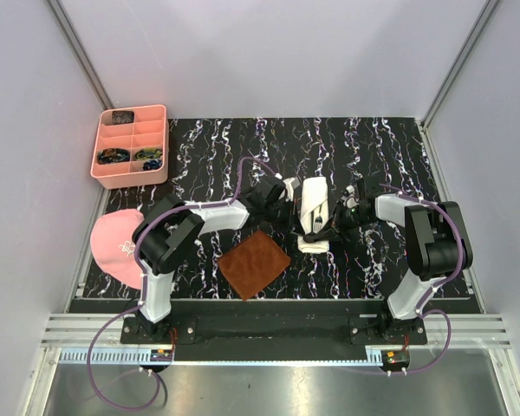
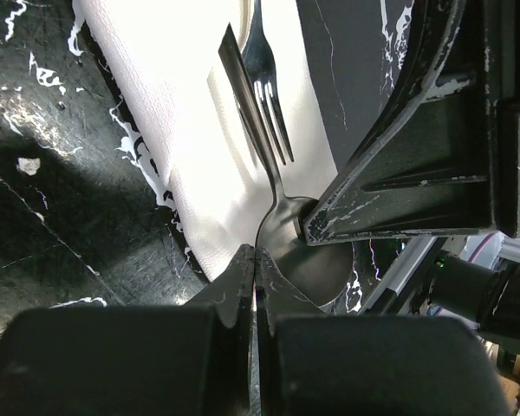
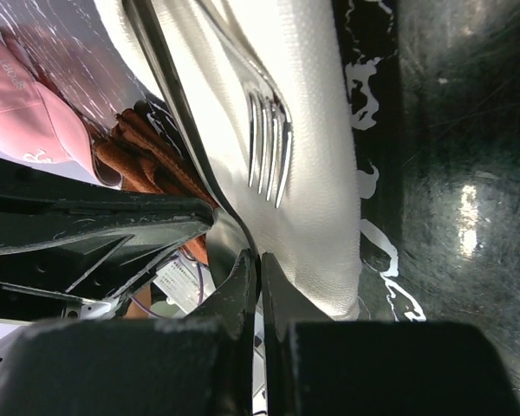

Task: Fold the napkin into a case and place the utensils inside
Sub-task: Insert the spoon into the folded napkin.

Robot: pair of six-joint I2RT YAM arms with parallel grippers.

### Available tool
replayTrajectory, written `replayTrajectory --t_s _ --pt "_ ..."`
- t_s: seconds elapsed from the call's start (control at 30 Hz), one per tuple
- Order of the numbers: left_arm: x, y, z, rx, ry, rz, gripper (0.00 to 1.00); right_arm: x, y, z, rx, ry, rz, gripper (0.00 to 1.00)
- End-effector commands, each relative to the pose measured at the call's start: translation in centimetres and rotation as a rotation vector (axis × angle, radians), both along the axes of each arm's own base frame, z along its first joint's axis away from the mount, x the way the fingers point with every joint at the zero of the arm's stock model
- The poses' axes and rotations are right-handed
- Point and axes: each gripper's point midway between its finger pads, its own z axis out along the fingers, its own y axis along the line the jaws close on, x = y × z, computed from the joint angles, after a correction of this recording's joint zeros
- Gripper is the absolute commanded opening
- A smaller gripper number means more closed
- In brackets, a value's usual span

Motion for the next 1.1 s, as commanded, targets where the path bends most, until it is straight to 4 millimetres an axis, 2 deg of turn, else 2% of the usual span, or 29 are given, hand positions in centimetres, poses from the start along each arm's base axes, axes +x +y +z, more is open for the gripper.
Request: replayTrajectory --t_s 0.0,0.13,0.37,0.53,0.7,0.9,1.07 --pt "-1.2 -0.6 0.9 -0.048 0.010 -0.014 0.00 1.7 0.3 1.2 0.044 -0.053 -0.001 0.00" --pt "-1.8 -0.8 0.6 -0.052 0.016 -0.020 0.00 2.4 0.3 1.4 0.040 -0.070 -0.004 0.00" --pt "-2.5 -0.1 0.3 -0.043 0.027 -0.016 0.00 3.4 0.2 0.6 0.036 -0.069 -0.004 0.00" --pt "-2.7 0.2 1.4 -0.050 0.006 -0.015 0.00 2.4 -0.1 0.0 0.030 -0.060 0.005 0.00" --pt "-2.8 0.1 1.3 -0.047 0.013 -0.023 0.00 1.3 -0.3 -0.2 0.029 -0.054 0.009 0.00" --pt "-2.5 0.4 1.1 -0.035 0.014 -0.003 0.00 1.9 -0.3 0.6 0.040 -0.078 0.000 0.00" --pt "-1.8 0.2 2.3 -0.045 -0.020 0.005 0.00 2.1 -0.2 0.8 0.052 -0.082 0.002 0.00"
